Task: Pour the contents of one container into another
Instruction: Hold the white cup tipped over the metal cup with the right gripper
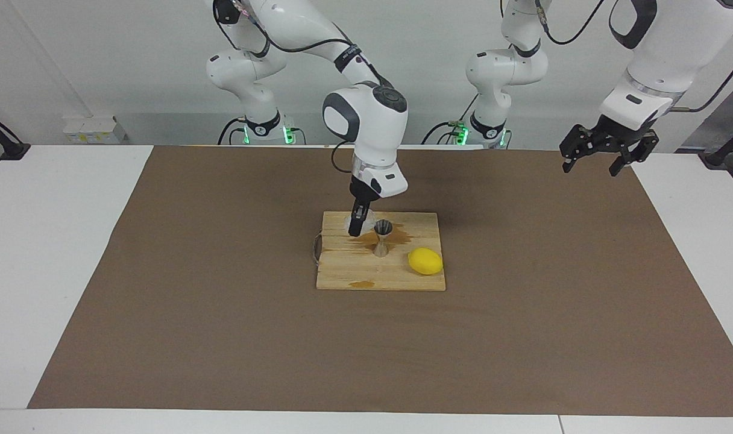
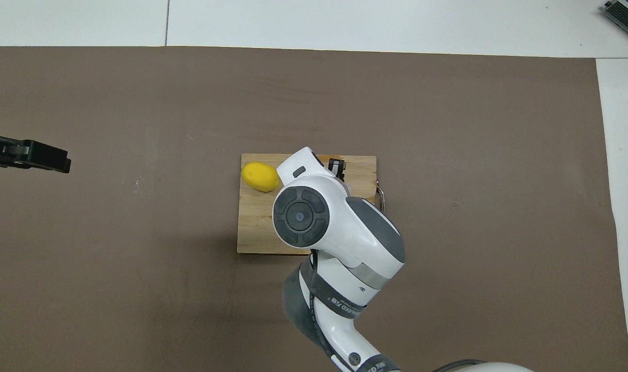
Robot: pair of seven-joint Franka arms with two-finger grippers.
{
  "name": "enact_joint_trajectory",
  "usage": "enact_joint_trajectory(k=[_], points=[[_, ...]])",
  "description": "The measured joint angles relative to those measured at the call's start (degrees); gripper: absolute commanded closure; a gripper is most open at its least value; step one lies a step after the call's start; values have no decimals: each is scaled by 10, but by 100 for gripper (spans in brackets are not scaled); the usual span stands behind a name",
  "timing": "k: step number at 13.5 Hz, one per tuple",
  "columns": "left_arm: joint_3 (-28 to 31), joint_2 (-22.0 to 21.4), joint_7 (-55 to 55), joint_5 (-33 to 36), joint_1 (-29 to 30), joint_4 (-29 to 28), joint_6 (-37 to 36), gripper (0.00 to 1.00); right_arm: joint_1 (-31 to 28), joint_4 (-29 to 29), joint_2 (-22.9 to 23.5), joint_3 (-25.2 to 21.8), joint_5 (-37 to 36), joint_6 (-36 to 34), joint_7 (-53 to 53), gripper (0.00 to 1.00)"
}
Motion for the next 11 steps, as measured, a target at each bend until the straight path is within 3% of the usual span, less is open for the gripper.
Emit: enact_joint_trajectory(k=[11], points=[[-2, 3, -3, 0, 0, -1, 0, 0, 4, 5, 0, -1, -47, -6, 19, 62]])
